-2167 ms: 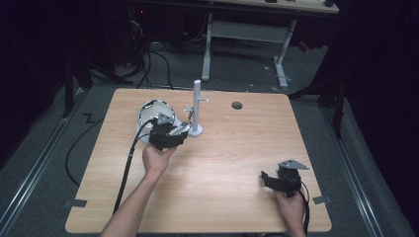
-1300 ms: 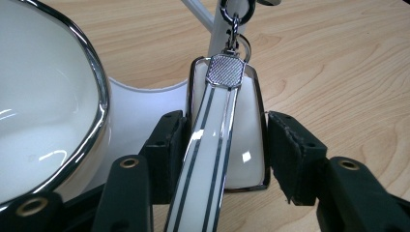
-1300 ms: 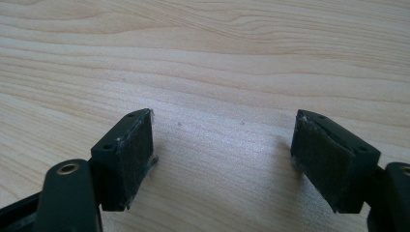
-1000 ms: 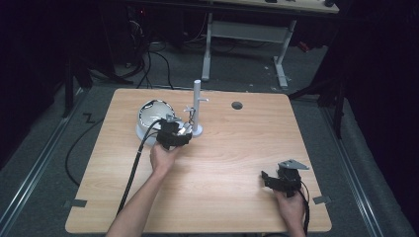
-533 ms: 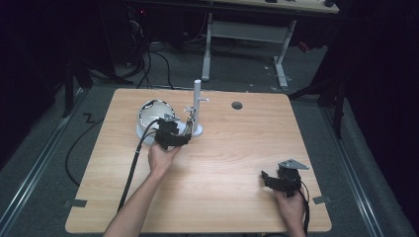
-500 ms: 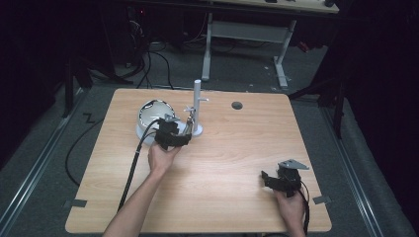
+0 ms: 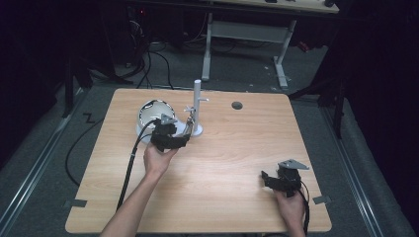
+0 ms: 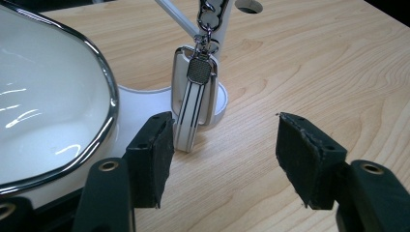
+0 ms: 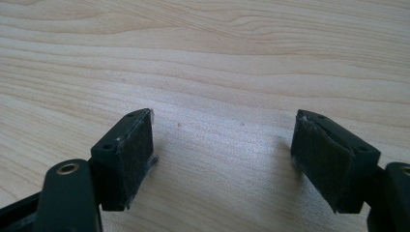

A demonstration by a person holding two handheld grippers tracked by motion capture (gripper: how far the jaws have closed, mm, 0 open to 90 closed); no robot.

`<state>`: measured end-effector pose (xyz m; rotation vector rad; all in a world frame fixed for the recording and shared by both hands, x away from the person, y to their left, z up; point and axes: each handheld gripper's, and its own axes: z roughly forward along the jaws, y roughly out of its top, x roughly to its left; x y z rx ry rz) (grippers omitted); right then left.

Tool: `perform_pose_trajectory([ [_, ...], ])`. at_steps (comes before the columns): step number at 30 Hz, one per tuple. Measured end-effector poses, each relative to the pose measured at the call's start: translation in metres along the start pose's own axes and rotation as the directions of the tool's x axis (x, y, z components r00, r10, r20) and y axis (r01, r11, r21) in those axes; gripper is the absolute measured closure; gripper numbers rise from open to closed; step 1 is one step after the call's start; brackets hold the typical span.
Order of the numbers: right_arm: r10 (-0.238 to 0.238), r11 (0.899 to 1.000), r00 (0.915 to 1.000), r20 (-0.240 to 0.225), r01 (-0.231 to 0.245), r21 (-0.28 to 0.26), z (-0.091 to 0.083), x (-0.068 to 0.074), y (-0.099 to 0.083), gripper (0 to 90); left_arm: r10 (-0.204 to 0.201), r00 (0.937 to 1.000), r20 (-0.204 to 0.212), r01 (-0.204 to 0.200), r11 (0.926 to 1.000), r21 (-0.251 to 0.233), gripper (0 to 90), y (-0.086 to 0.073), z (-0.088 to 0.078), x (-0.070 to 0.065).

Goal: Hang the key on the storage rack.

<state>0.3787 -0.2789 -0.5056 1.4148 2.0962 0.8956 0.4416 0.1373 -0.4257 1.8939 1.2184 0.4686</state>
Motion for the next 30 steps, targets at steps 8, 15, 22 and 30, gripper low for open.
perform_pose_trajectory([
  [8, 0.000, 1.000, 1.0000, 0.000, 0.000, 0.000, 0.000, 0.000, 0.000, 23.0, -0.021, 0.9998, 0.003, 0.021, 0.9989, -0.041, 39.1, -0.004, -0.014, 0.004],
  [15, 0.002, 1.000, 1.0000, 0.002, -0.002, 0.001, 0.000, 0.000, 0.000, 23.0, -0.011, 0.9999, 0.005, 0.012, 0.9984, -0.055, 39.1, -0.008, -0.026, 0.005],
  [22, 0.001, 1.000, 1.0000, 0.002, -0.001, 0.001, 0.000, 0.000, 0.000, 22.9, -0.033, 0.9994, 0.010, 0.034, 0.9966, -0.075, 39.1, -0.015, -0.035, 0.008],
  [30, 0.001, 1.000, 1.0000, 0.003, -0.001, 0.002, 0.000, 0.001, 0.000, 22.9, -0.070, 0.9972, 0.027, 0.072, 0.9917, -0.107, 39.9, -0.022, -0.048, 0.014],
])
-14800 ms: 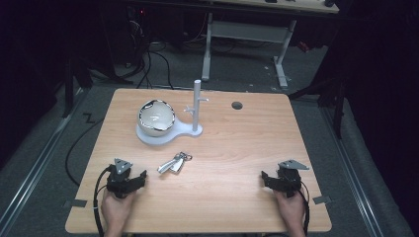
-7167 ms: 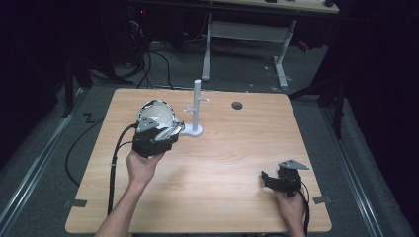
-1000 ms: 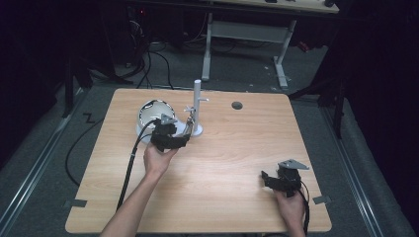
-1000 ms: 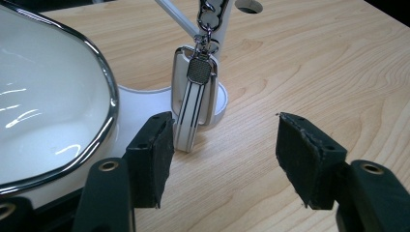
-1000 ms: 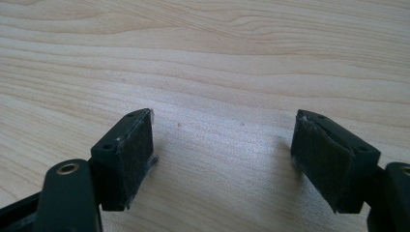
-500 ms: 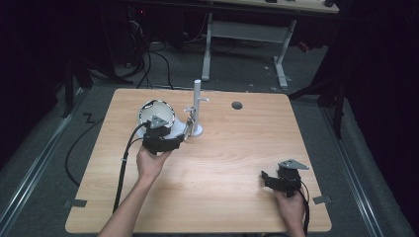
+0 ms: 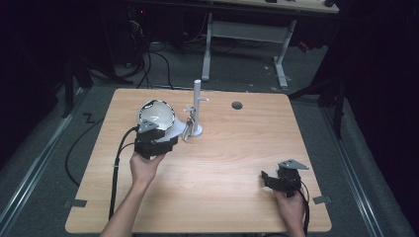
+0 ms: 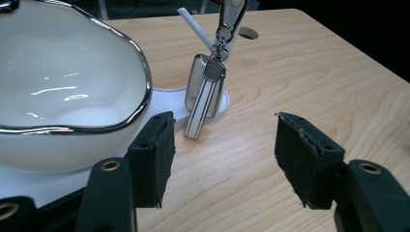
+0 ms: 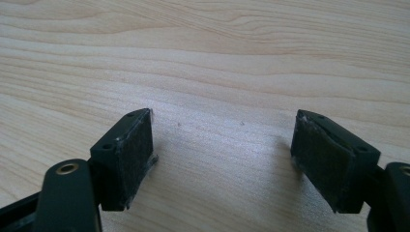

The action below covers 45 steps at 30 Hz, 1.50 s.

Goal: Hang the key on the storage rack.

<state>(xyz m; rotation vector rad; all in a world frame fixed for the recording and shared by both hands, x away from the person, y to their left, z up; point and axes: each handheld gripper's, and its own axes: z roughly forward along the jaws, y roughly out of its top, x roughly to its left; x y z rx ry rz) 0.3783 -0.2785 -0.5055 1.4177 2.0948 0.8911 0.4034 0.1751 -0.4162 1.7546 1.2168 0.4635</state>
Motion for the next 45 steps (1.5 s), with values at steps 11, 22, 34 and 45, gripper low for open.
perform_pose_trajectory([
  [11, 0.001, 1.000, 1.0000, 0.000, -0.001, 0.000, 0.000, 0.000, 0.000, 22.9, -0.002, 1.0000, 0.003, 0.002, 0.9999, -0.013, 40.1, -0.004, -0.014, 0.002],
  [22, 0.000, 1.000, 1.0000, 0.000, 0.000, 0.001, 0.000, 0.000, 0.000, 22.9, -0.029, 0.9996, 0.000, 0.029, 0.9994, -0.017, 39.7, -0.014, -0.026, 0.008],
  [34, 0.000, 1.000, 1.0000, 0.000, 0.000, 0.000, 0.000, 0.000, 0.000, 22.9, -0.018, 0.9993, -0.032, 0.017, 0.9994, -0.029, 39.1, -0.022, -0.038, 0.009],
  [45, -0.001, 1.000, 1.0000, -0.001, 0.001, 0.000, 0.000, 0.000, 0.000, 22.9, -0.024, 0.9988, -0.043, 0.023, 0.9993, -0.031, 39.0, -0.030, -0.046, 0.011],
])
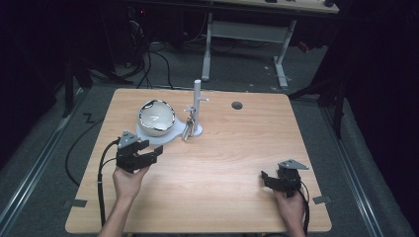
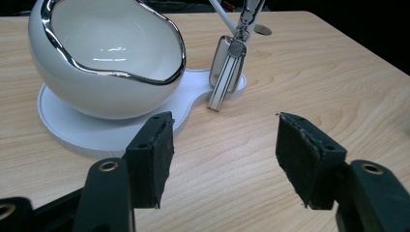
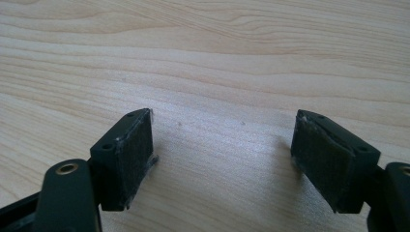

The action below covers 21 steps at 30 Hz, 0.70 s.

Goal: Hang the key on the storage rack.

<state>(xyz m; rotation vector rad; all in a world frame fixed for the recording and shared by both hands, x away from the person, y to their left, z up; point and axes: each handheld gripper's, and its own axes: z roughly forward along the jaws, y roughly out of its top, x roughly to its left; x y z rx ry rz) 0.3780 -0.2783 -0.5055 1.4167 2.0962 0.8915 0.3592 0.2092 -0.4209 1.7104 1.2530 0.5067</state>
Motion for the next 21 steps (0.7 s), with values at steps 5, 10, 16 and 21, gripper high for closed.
perform_pose_trajectory([
  [5, 0.000, 1.000, 1.0000, 0.000, 0.000, 0.000, 0.000, 0.000, 0.000, 22.9, 0.002, 0.9999, -0.010, -0.002, 1.0000, 0.001, 38.9, -0.005, -0.004, 0.001],
  [10, 0.001, 1.000, 1.0000, 0.000, -0.001, 0.000, 0.000, 0.000, 0.000, 22.9, -0.005, 0.9999, -0.016, 0.005, 1.0000, 0.003, 38.9, -0.011, -0.007, 0.002],
  [16, 0.001, 1.000, 1.0000, 0.000, -0.001, -0.001, 0.000, 0.000, 0.000, 22.9, -0.005, 0.9997, -0.025, 0.005, 1.0000, 0.004, 38.7, -0.016, -0.010, 0.002],
  [21, 0.001, 1.000, 1.0000, 0.000, -0.001, -0.001, 0.000, 0.000, 0.000, 22.9, -0.004, 0.9995, -0.031, 0.004, 0.9999, 0.014, 38.7, -0.021, -0.011, 0.002],
])
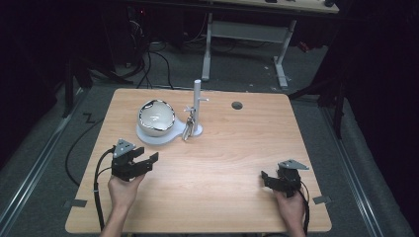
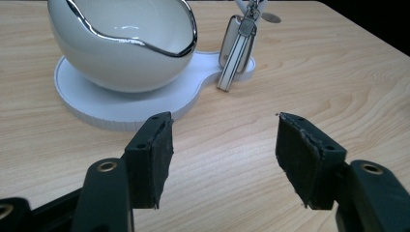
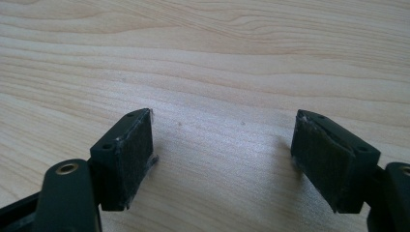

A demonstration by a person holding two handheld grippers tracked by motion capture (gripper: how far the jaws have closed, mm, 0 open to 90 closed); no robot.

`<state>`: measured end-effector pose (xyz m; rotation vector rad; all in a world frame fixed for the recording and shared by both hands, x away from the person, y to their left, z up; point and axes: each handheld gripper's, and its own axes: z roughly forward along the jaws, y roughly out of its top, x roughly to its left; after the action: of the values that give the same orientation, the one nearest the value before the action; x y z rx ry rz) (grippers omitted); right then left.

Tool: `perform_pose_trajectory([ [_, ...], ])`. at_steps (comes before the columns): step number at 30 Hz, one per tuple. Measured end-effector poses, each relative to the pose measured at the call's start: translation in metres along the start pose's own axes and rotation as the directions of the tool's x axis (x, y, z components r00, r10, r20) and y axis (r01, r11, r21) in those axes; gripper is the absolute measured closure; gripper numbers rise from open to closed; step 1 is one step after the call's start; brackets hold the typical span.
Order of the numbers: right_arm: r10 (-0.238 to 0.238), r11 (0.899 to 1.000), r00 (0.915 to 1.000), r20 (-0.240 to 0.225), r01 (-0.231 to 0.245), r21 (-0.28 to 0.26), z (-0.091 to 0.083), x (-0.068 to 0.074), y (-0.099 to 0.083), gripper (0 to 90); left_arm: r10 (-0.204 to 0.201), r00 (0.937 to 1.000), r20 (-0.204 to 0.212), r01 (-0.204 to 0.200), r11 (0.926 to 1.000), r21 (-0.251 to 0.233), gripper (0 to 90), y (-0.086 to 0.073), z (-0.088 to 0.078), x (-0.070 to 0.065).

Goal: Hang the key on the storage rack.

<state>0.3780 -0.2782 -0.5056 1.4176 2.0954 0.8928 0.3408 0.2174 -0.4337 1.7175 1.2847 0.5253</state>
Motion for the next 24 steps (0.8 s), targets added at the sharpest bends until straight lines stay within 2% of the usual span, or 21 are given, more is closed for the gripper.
perform_pose_trajectory([
  [8, 0.000, 1.000, 1.0000, 0.000, 0.000, 0.000, 0.000, 0.000, 0.000, 22.9, 0.002, 0.9998, -0.018, -0.001, 0.9999, 0.013, 38.6, -0.010, -0.001, 0.001],
  [15, 0.000, 1.000, 1.0000, 0.000, 0.000, 0.000, 0.000, 0.000, 0.000, 22.9, -0.012, 0.9998, -0.018, 0.012, 0.9997, 0.020, 38.6, -0.017, 0.000, 0.002],
  [24, 0.000, 1.000, 1.0000, 0.000, 0.000, 0.000, 0.000, 0.000, 0.000, 22.9, -0.007, 0.9997, -0.024, 0.008, 0.9993, 0.037, 38.5, -0.024, 0.005, 0.000],
])
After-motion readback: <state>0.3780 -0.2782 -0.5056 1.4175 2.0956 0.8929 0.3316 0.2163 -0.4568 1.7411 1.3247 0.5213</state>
